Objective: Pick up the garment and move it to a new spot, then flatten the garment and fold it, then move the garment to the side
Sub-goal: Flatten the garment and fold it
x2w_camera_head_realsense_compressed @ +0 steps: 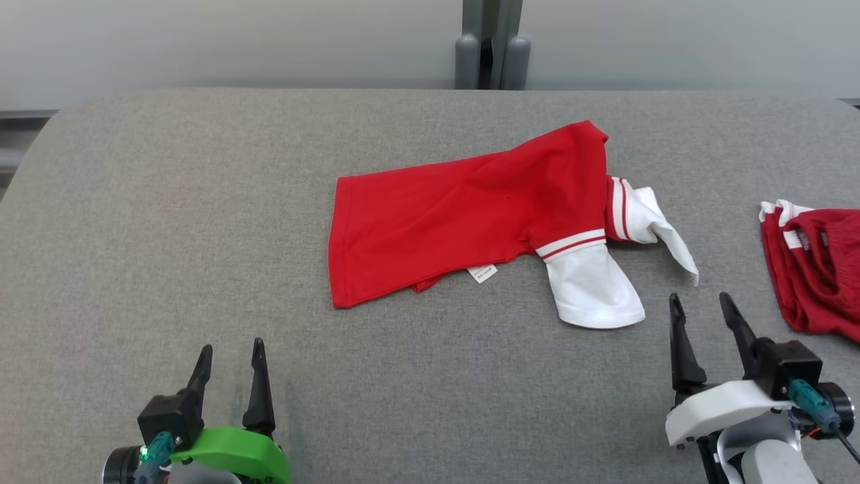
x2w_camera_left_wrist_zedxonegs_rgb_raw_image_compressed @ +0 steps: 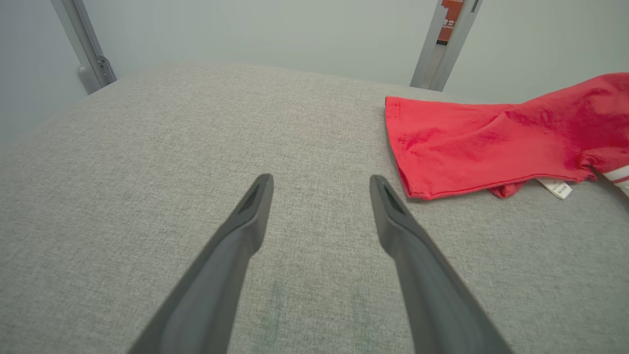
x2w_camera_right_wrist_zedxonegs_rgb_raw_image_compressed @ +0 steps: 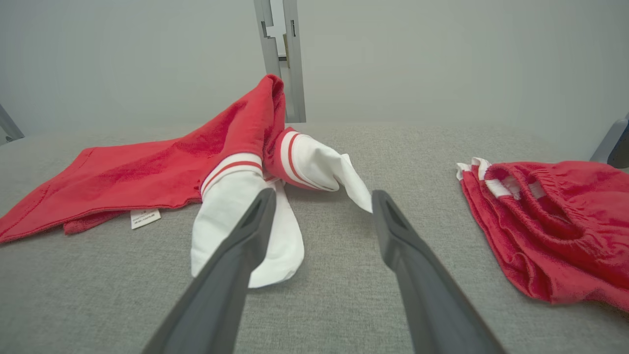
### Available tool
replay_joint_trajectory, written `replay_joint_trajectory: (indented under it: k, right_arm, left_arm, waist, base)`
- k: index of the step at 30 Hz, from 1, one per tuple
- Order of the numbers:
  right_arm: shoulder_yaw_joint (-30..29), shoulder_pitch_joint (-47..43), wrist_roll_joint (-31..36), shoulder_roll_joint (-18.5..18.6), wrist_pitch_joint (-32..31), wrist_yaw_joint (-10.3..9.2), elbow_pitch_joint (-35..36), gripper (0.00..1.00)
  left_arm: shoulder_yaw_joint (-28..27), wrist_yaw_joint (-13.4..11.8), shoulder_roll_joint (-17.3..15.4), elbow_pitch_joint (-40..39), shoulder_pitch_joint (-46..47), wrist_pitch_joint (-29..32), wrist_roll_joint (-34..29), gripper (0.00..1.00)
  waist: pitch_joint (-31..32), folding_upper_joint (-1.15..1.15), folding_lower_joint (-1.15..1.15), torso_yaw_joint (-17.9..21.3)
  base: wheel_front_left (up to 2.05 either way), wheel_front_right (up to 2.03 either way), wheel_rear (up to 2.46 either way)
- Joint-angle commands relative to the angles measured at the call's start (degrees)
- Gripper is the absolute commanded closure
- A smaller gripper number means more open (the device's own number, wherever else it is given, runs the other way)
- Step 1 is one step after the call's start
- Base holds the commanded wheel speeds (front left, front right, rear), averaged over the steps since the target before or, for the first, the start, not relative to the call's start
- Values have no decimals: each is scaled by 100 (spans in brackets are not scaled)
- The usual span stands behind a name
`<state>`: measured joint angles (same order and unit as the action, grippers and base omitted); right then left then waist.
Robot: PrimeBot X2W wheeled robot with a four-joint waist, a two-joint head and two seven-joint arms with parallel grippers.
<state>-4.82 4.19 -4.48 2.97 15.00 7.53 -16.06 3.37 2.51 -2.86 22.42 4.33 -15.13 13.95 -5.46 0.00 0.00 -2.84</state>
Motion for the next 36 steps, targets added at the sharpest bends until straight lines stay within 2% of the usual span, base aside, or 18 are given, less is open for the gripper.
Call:
replay_joint_trajectory:
  k: [1, 15, 25, 36]
  right_arm:
    - [69, -125, -111, 0, 22, -9, -40, 0]
    - [229, -205, -251, 0, 23, -10, -279, 0]
    - [492, 229, -371, 1, 24, -10, -280, 0]
    - [712, 702, -415, 1, 23, -10, -191, 0]
  left_arm:
    - [-35, 10, -15, 1, -154, 2, -75, 0]
    - [25, 82, -16, -89, -431, 2, -234, 0]
    - [449, 351, -17, 209, 405, 2, 399, 0]
    - [766, 462, -17, 1312, 1418, 2, 1167, 0]
  waist:
    - [247, 0, 0, 190]
    - [401, 0, 0, 196]
    - [-247, 0, 0, 256]
    - [-1008, 0, 0, 651]
  base:
    - [0, 0, 0]
    - [0, 0, 0]
    - [0, 0, 0]
    - [0, 0, 0]
